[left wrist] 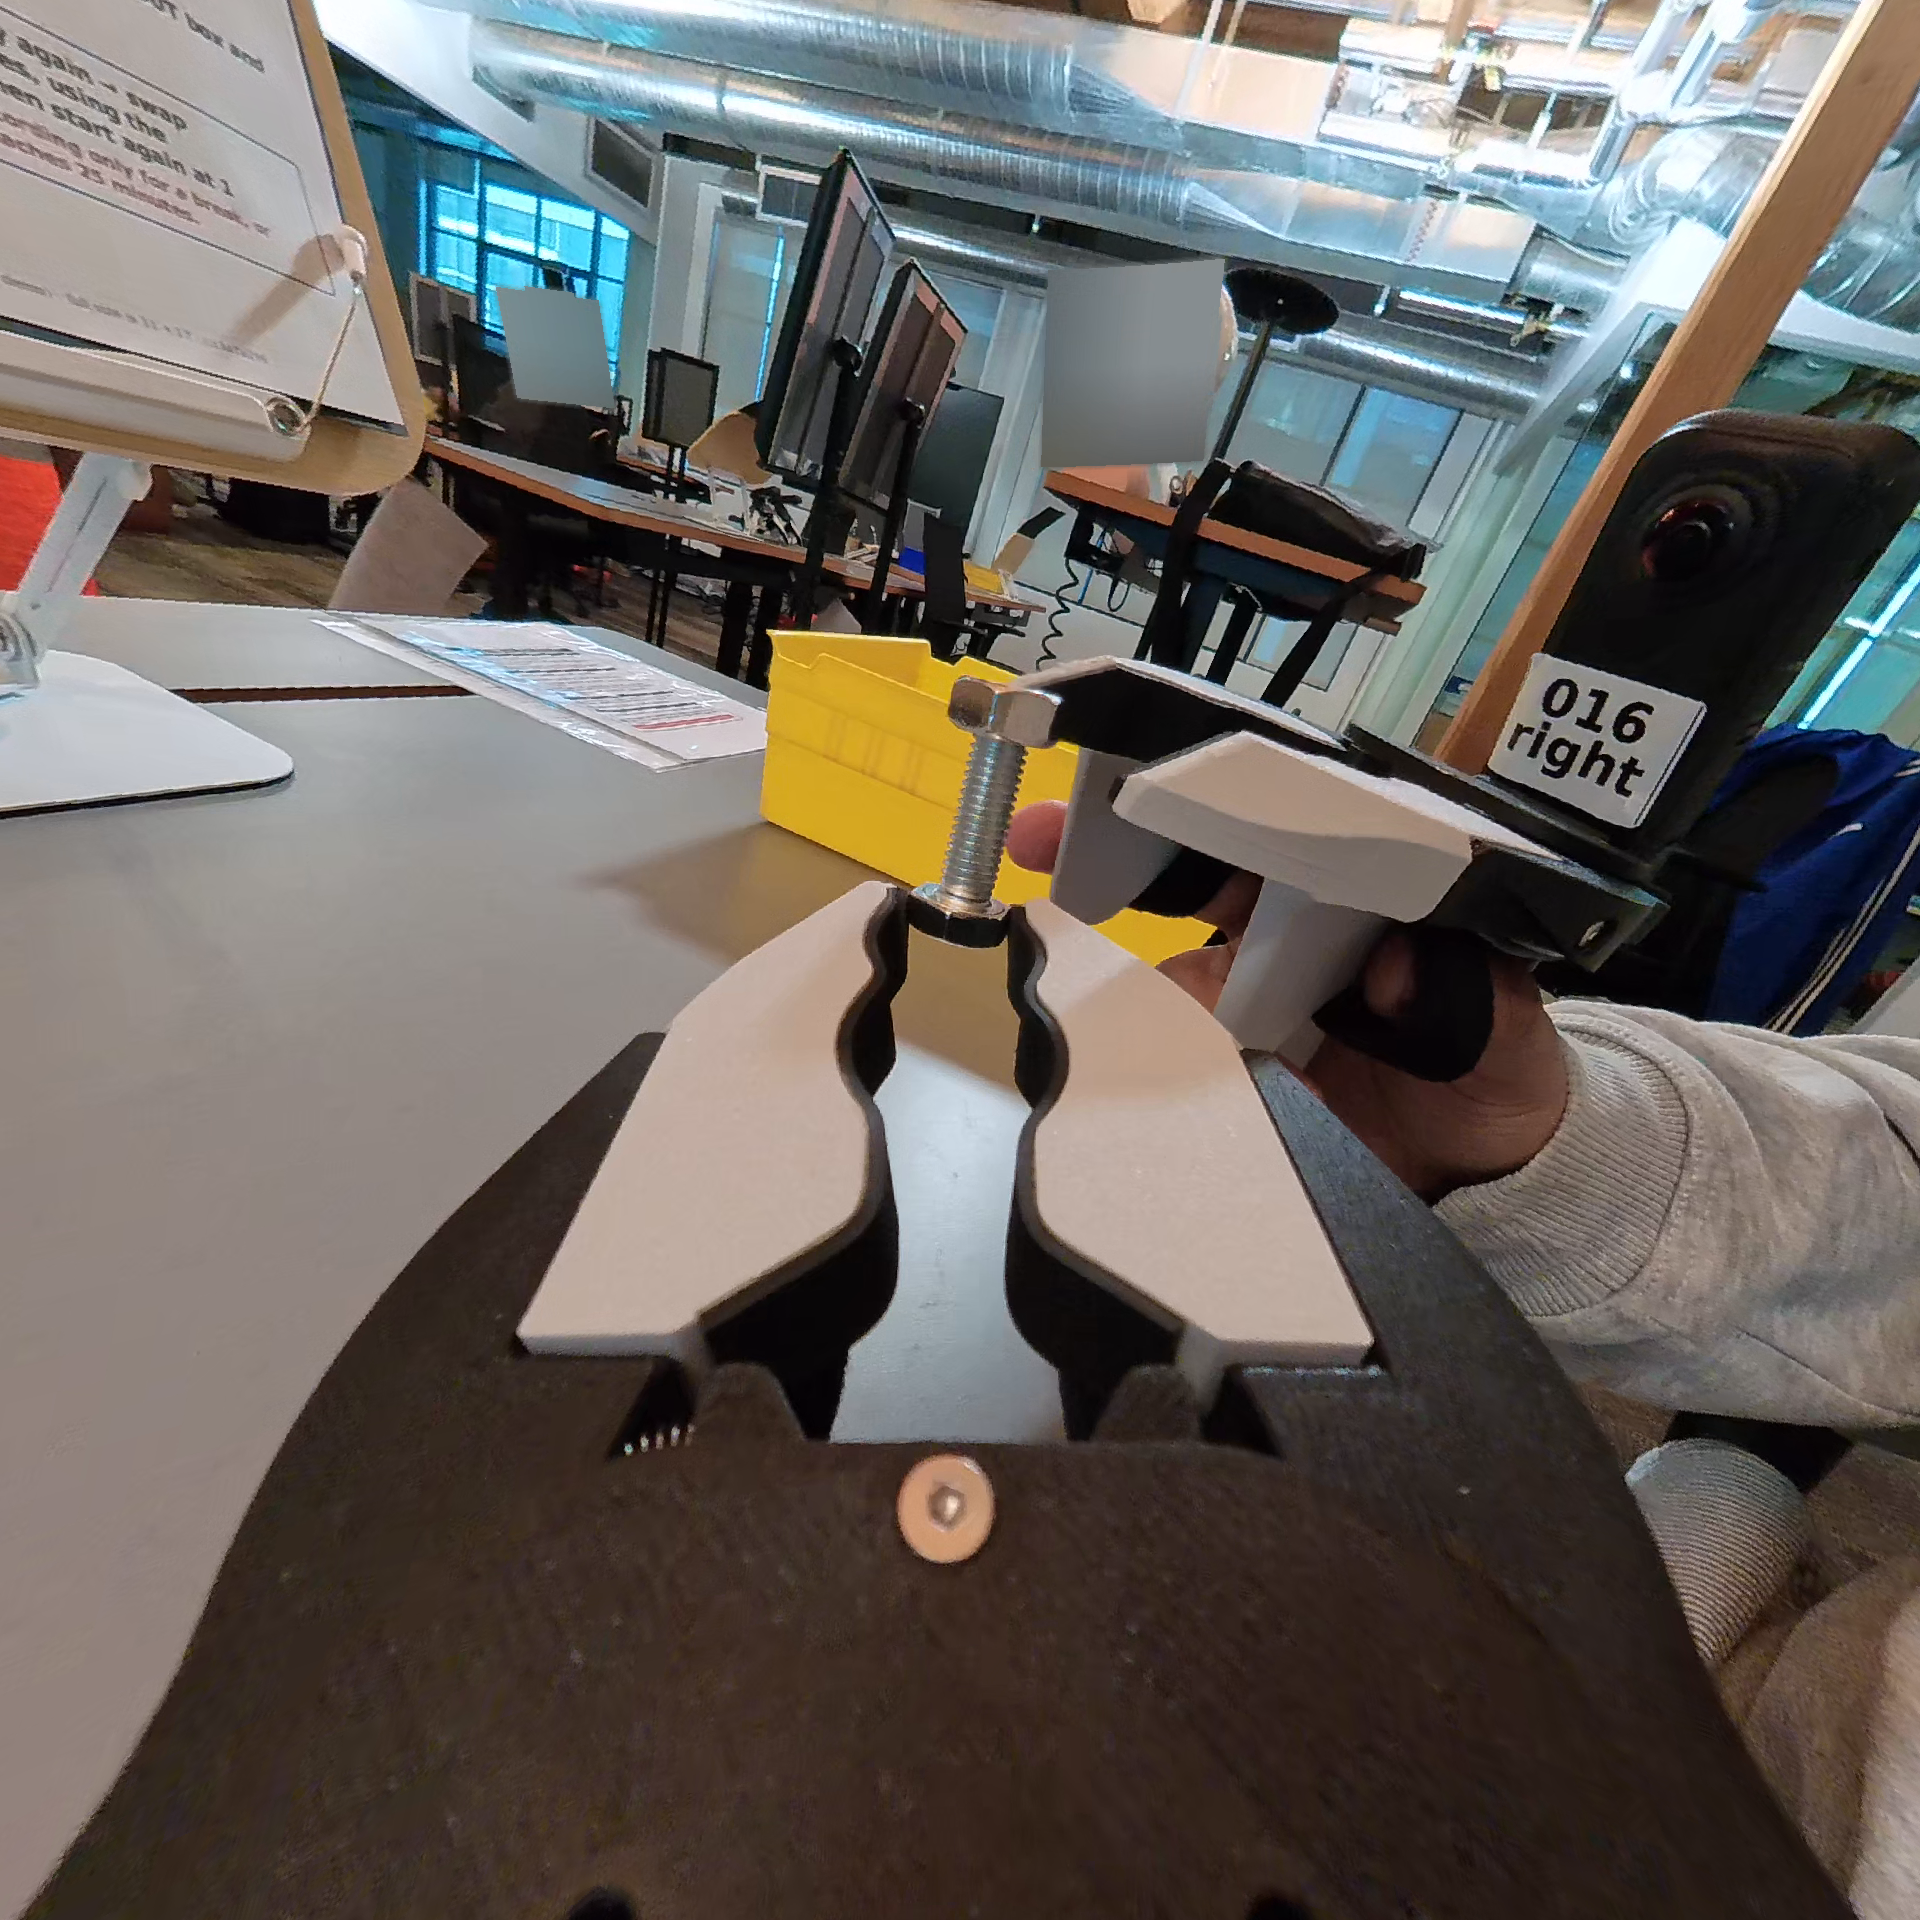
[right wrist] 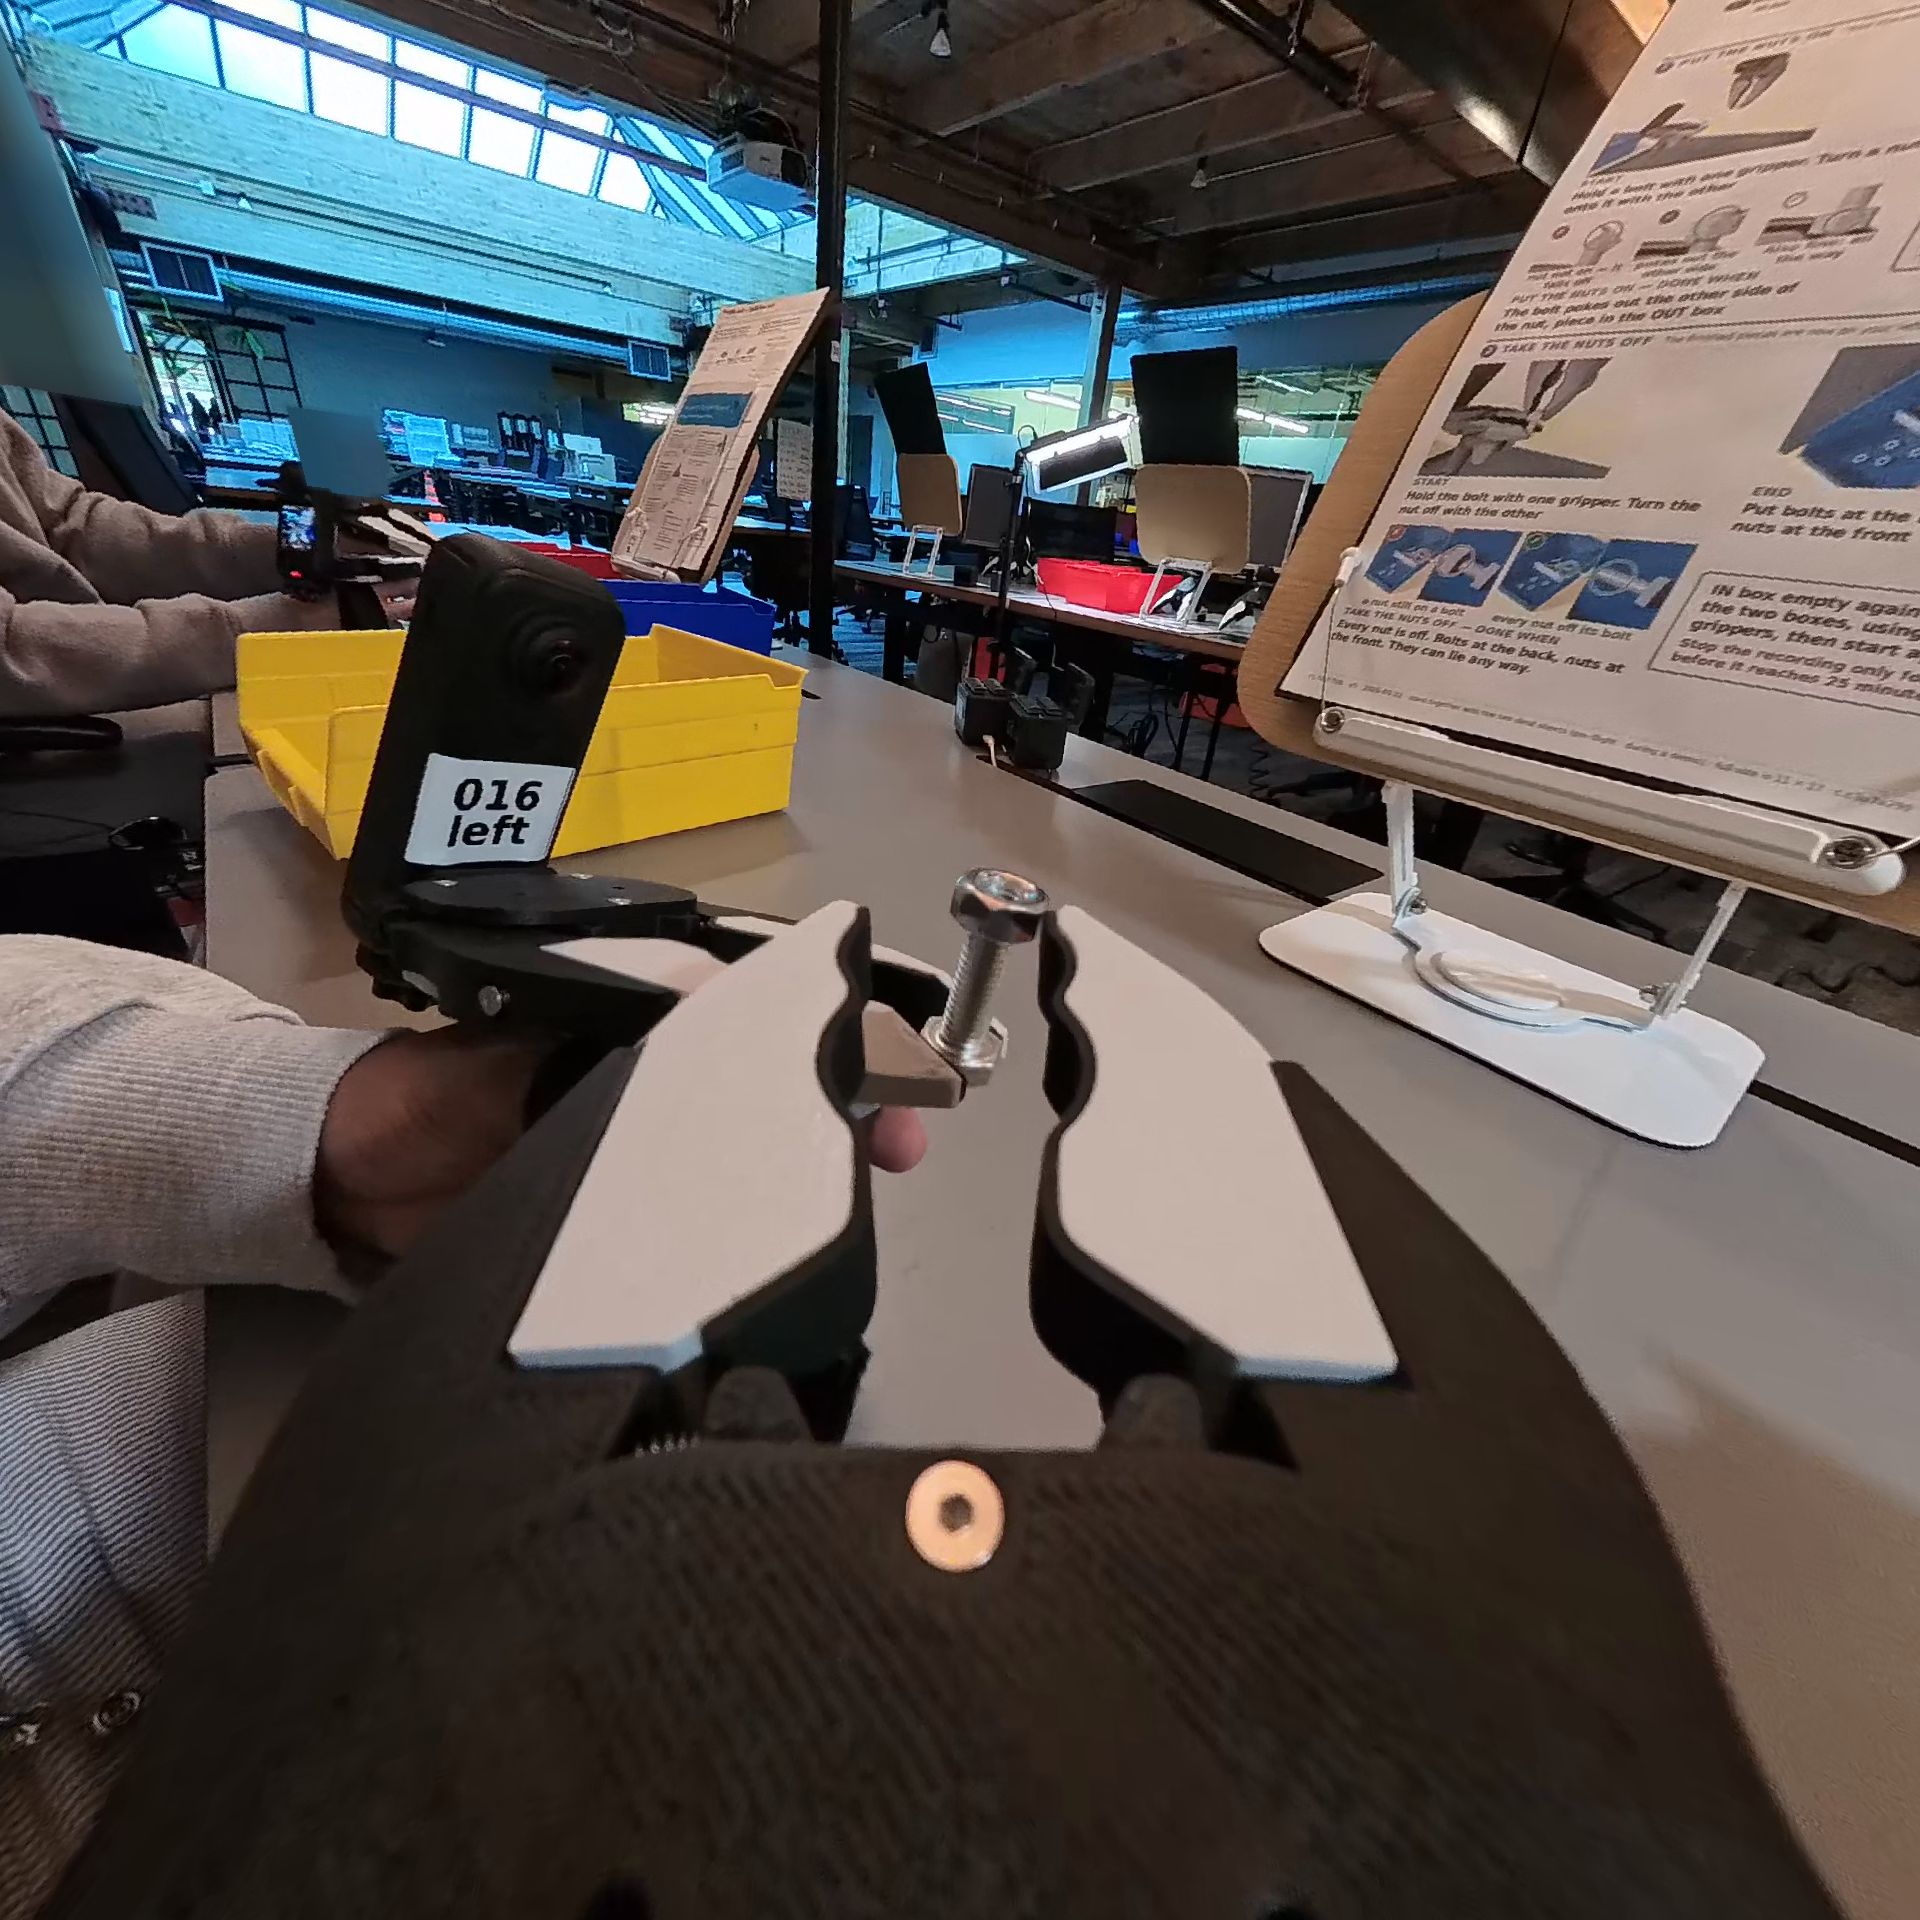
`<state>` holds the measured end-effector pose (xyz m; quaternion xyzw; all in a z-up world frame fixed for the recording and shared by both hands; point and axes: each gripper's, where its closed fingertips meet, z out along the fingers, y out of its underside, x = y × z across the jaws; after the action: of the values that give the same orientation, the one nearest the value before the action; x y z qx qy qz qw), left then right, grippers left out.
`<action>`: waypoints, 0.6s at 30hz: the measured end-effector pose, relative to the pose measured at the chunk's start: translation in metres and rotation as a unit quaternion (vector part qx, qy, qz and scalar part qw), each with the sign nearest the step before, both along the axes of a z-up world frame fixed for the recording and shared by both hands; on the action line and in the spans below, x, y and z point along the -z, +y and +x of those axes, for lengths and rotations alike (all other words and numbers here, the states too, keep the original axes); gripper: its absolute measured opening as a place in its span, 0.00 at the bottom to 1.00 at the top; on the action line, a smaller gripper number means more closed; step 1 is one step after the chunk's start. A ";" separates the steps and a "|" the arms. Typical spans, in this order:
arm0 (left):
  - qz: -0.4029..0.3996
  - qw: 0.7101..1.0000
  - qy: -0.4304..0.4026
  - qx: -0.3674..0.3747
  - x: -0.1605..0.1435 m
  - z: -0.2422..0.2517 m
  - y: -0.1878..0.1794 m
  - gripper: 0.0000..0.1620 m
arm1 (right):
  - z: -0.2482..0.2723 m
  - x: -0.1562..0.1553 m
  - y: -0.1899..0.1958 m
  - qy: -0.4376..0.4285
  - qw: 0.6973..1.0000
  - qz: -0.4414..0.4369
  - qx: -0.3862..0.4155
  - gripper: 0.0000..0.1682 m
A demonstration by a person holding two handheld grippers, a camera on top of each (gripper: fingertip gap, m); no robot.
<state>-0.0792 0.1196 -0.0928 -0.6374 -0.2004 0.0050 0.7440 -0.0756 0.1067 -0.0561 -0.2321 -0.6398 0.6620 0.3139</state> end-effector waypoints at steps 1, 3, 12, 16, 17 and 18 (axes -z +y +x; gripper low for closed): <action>0.002 1.000 -0.001 -0.001 0.000 -0.001 -0.001 0.12 | 0.000 0.000 0.000 0.000 1.000 0.001 0.000 0.18; 0.004 1.000 -0.004 -0.003 -0.001 -0.002 -0.001 0.12 | 0.000 0.000 0.000 0.001 1.000 0.003 0.000 0.17; 0.003 1.000 -0.004 0.000 0.000 -0.001 0.000 0.12 | -0.001 -0.002 0.003 0.006 1.000 -0.001 0.008 0.18; 0.002 1.000 -0.002 0.003 0.000 0.001 0.000 0.12 | 0.000 -0.001 0.001 0.002 1.000 -0.007 -0.002 0.22; 0.002 1.000 -0.002 0.003 0.000 0.001 0.001 0.12 | 0.000 -0.001 0.000 0.002 1.000 -0.007 -0.005 0.22; 0.002 1.000 -0.001 0.003 0.000 0.001 0.000 0.12 | 0.001 -0.001 -0.001 0.003 1.000 -0.006 -0.009 0.22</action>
<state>-0.0785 0.1201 -0.0925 -0.6363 -0.1997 0.0015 0.7451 -0.0746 0.1058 -0.0553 -0.2264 -0.6369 0.6691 0.3088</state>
